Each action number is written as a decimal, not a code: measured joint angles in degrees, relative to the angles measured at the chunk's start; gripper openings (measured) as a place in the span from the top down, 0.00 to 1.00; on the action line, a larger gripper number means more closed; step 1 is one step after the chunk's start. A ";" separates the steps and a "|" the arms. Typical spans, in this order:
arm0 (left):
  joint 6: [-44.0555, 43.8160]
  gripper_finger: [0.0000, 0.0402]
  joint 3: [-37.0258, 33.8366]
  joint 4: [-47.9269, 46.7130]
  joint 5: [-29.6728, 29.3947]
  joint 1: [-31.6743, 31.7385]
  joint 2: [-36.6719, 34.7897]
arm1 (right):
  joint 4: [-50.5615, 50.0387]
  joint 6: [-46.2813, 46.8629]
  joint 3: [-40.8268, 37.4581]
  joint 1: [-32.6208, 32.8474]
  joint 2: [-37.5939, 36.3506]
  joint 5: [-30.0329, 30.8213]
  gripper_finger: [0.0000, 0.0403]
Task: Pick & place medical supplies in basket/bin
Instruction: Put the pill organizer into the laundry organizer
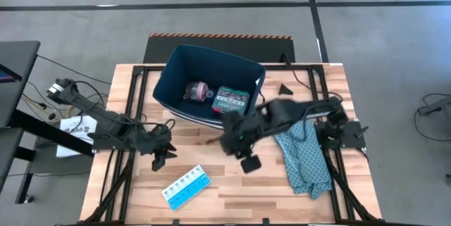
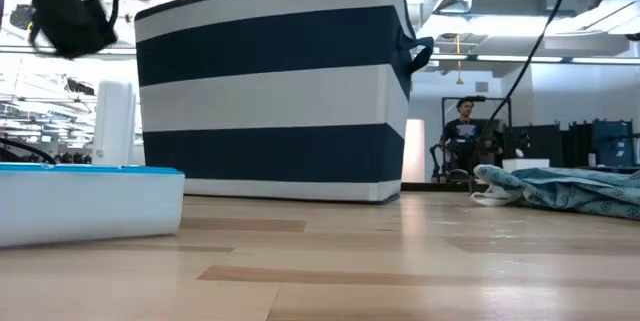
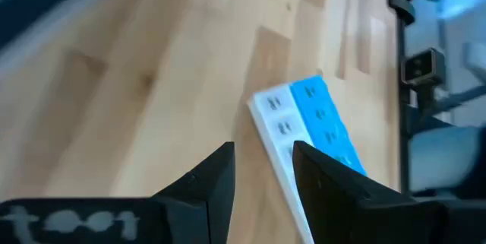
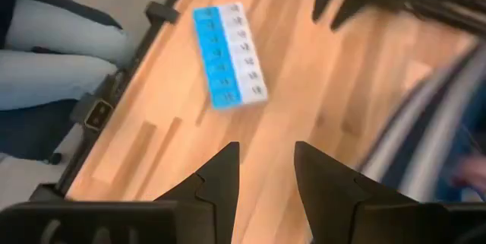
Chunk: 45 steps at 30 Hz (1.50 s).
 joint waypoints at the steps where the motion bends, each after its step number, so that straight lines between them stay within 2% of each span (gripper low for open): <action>1: -0.81 0.70 -1.49 1.99 1.11 0.02 0.00 | -0.03 -0.16 0.00 0.76 0.93 0.00 0.70; 7: -4.41 0.70 -9.88 15.85 7.18 0.00 -0.02 | 1.41 -0.37 -0.06 4.01 9.54 -0.03 0.70; 17: -11.06 0.70 -16.65 22.18 9.62 -0.16 0.11 | 12.76 1.17 -0.05 6.35 21.35 -0.61 0.70; 23: -12.19 0.70 -16.81 28.84 10.32 -2.23 4.67 | 18.96 1.27 -0.06 7.81 25.80 -1.83 0.70; 28: -12.23 0.70 -16.81 34.97 12.03 -3.86 11.85 | 21.19 1.30 -0.06 7.97 26.78 -2.81 0.70; 36: -15.83 0.70 -16.81 37.33 13.07 -3.52 21.77 | 29.27 1.73 -0.03 7.90 26.75 -2.81 0.70; 41: -15.53 0.70 -16.81 45.45 14.19 -3.54 24.47 | 28.57 1.75 -0.28 7.56 29.19 -2.75 0.70; 43: -15.49 0.70 -16.79 46.80 14.22 -3.52 24.69 | 31.02 1.65 0.08 7.39 31.04 -2.65 0.70; 45: -15.46 0.70 -16.79 46.77 14.33 -3.52 24.70 | 28.11 1.34 -0.21 7.20 31.48 -1.70 0.70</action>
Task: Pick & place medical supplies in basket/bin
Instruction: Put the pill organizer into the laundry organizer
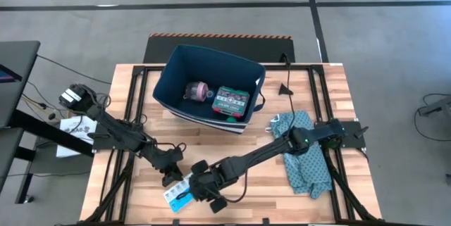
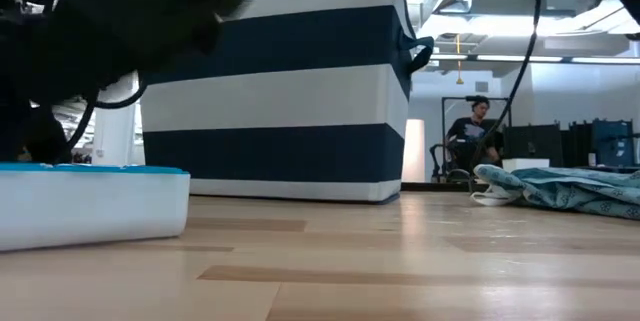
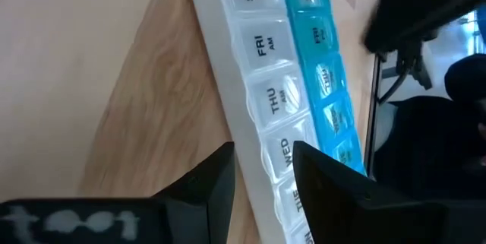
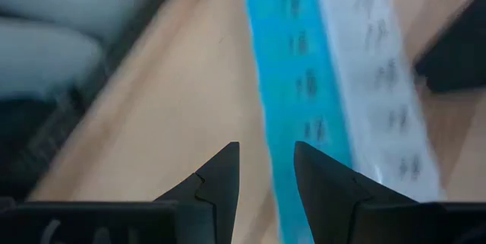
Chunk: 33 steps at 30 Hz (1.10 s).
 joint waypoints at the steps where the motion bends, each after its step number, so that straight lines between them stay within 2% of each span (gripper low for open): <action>1: -0.05 0.70 0.00 -0.12 0.01 0.00 0.00 | 0.82 0.00 0.05 0.00 0.79 0.19 0.70; 11: -1.31 0.70 0.00 -0.55 -0.43 0.00 0.00 | 3.70 2.88 0.46 -1.53 3.95 -0.14 0.70; 17: -1.33 0.70 0.00 0.14 -0.47 0.00 0.00 | 2.96 3.39 0.41 -1.57 4.03 -3.00 0.70; 26: -1.29 0.70 0.00 1.49 -0.64 0.00 0.00 | 5.15 3.43 0.25 -0.97 4.16 0.22 0.70; 33: -1.36 0.70 0.00 1.34 -0.69 0.00 0.00 | 7.64 5.54 0.53 -2.17 4.41 -1.89 0.70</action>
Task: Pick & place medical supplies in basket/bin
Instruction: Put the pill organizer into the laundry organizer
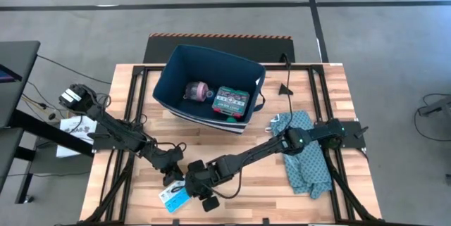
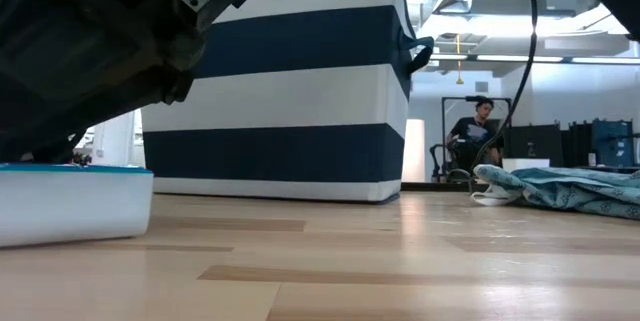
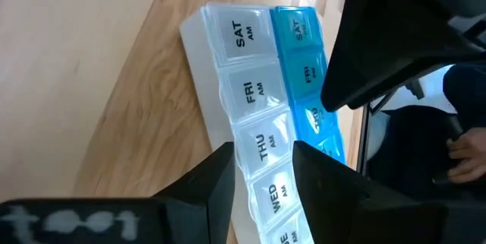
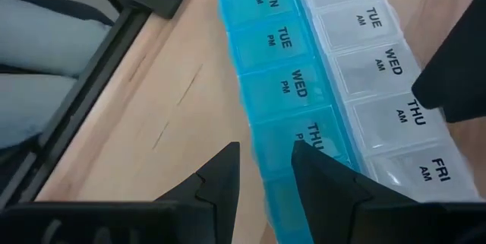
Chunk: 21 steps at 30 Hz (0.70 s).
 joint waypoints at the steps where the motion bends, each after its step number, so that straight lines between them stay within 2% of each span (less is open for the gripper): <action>1: 0.00 0.70 0.00 0.00 0.00 0.00 0.00 | 0.05 -0.12 -0.04 -0.33 0.00 -1.36 0.70; 5: 0.13 0.70 0.00 0.02 0.00 0.00 0.00 | -0.93 -7.45 -0.02 -0.57 0.00 -2.25 0.70; 10: 0.23 0.70 0.00 0.00 0.00 0.00 0.00 | -1.41 -15.94 0.09 0.89 0.00 2.99 0.68; 17: 0.26 0.70 0.00 -0.04 0.23 0.00 0.00 | -0.92 -17.10 0.00 2.42 -0.20 8.80 0.53; 21: 0.28 0.70 0.00 0.08 0.47 -0.02 0.00 | -1.87 -18.23 -0.11 3.28 -0.42 14.73 0.45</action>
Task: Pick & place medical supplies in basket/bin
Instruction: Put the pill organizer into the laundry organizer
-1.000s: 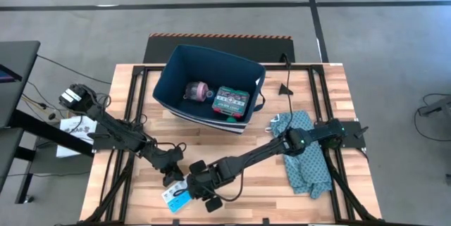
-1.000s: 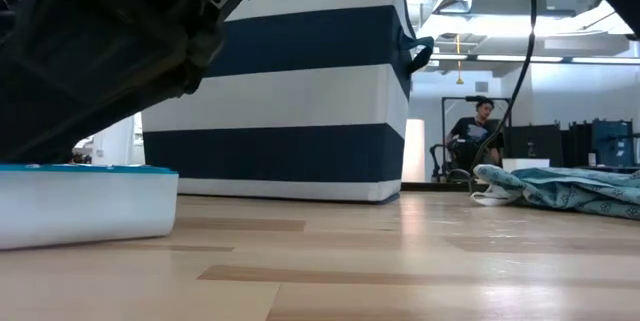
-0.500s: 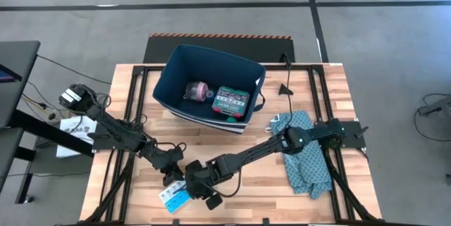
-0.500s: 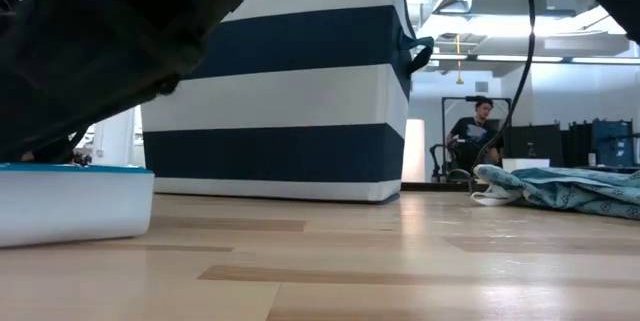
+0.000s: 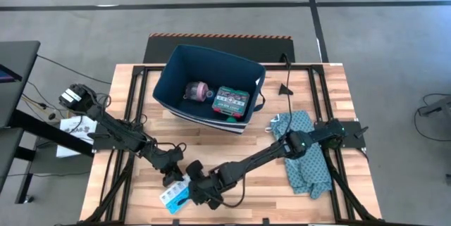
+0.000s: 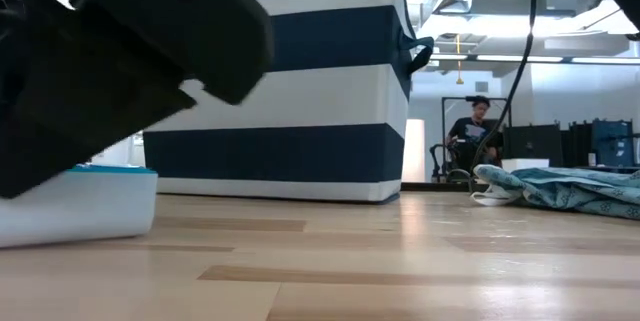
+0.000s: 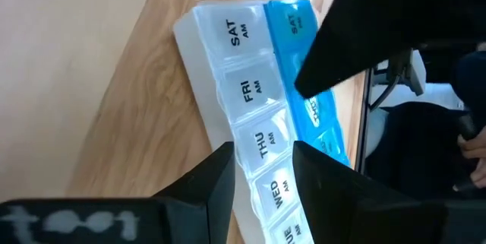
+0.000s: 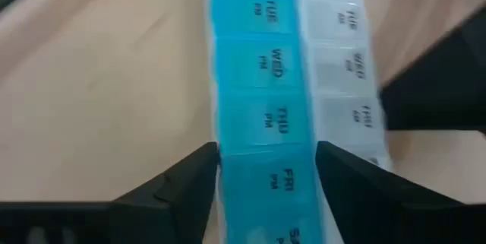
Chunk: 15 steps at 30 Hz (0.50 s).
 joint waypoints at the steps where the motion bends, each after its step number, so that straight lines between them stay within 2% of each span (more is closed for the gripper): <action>1: 0.02 0.70 0.00 -0.03 -0.01 0.00 0.00 | -0.75 -1.06 0.00 0.28 -0.13 0.97 0.44; 8: -0.14 0.70 0.00 0.25 -0.01 0.00 0.00 | -10.11 -2.90 0.13 4.07 -0.45 8.92 0.42; 15: -3.89 0.70 0.02 4.60 -0.19 0.00 0.00 | -5.21 -2.01 -1.40 5.45 -0.40 15.87 0.43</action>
